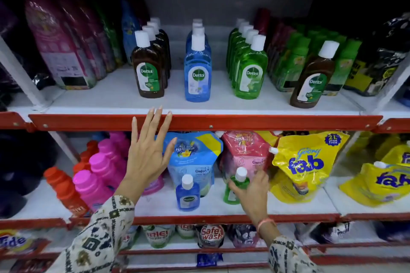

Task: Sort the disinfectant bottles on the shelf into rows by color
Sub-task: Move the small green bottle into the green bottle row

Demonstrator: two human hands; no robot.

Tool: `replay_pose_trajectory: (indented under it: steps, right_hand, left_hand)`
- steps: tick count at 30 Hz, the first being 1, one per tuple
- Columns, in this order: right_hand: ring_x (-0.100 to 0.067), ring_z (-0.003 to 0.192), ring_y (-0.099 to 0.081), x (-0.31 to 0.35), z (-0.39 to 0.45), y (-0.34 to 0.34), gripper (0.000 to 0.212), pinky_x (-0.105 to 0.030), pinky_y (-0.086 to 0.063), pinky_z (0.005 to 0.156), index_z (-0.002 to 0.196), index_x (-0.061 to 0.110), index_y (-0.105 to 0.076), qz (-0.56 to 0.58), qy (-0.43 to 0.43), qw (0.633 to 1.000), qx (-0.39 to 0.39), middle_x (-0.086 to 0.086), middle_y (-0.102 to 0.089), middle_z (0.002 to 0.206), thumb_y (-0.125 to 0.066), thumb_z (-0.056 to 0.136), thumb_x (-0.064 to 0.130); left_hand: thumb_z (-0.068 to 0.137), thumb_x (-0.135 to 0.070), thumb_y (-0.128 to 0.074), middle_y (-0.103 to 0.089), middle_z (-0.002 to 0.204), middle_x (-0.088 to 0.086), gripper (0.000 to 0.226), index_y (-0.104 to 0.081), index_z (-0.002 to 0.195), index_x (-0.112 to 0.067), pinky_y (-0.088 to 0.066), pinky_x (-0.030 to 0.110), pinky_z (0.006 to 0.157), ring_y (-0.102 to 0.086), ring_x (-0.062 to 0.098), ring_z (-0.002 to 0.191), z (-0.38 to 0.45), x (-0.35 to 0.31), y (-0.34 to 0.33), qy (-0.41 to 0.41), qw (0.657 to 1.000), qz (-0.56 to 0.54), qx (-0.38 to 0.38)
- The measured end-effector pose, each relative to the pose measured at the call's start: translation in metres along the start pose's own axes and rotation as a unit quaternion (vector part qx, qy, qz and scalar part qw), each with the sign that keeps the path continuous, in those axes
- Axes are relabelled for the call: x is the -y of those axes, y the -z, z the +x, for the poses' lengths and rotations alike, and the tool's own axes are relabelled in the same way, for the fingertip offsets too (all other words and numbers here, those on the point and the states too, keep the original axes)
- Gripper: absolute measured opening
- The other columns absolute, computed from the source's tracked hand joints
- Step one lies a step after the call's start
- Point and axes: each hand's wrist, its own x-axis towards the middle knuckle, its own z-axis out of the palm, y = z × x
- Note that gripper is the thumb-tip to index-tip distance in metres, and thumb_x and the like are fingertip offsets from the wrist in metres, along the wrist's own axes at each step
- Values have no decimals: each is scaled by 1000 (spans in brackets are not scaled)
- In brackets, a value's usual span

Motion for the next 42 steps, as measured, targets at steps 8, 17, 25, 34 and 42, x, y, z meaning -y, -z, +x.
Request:
replay_pose_trajectory:
  steps: [8, 17, 25, 34, 42]
  right_hand:
    - [-44, 114, -55, 3, -5, -38, 91, -48, -49, 91, 131, -4, -38, 98, -175, 979, -29, -23, -50, 126, -88, 64, 33]
    - [-35, 104, -63, 0, -14, -16, 80, -42, -50, 84, 131, 11, -54, 115, -97, 986, -67, -12, -68, 116, -88, 64, 37]
    - [-23, 93, -66, 70, -2, 76, 90, -40, -56, 83, 124, 21, -56, 165, 37, 981, -99, 2, -73, 100, -76, 53, 72]
    - [-3, 90, -70, 163, 37, 149, 65, -31, -57, 89, 120, 25, -60, 211, 179, 951, -138, 16, -71, 96, -85, 64, 46]
    - [-16, 78, -67, 199, 97, 160, 64, -35, -57, 77, 122, 23, -60, 172, 233, 935, -207, 29, -58, 83, -85, 67, 44]
  left_hand:
    - [91, -53, -46, -27, 159, 12, 73, -24, 152, -18, -5, 60, 120, -15, 26, 150, 2, -3, -10, 14, 999, 1, -32]
    - [91, -55, -43, -27, 159, 9, 73, -24, 152, -19, -2, 61, 120, -16, 23, 150, -1, -5, -6, 21, 1000, -5, -20]
    - [90, -58, -38, -27, 160, 9, 74, -25, 152, -19, -6, 62, 120, -16, 23, 150, -2, -5, -7, 23, 1000, -19, -5]
    - [90, -58, -37, -32, 158, 9, 73, -28, 151, -19, -9, 60, 120, -20, 23, 149, -1, -3, -5, 15, 1000, -23, 5]
    - [90, -57, -36, -38, 154, 9, 71, -29, 150, -20, -10, 59, 120, -21, 21, 148, 0, -1, -4, 13, 1000, -23, 3]
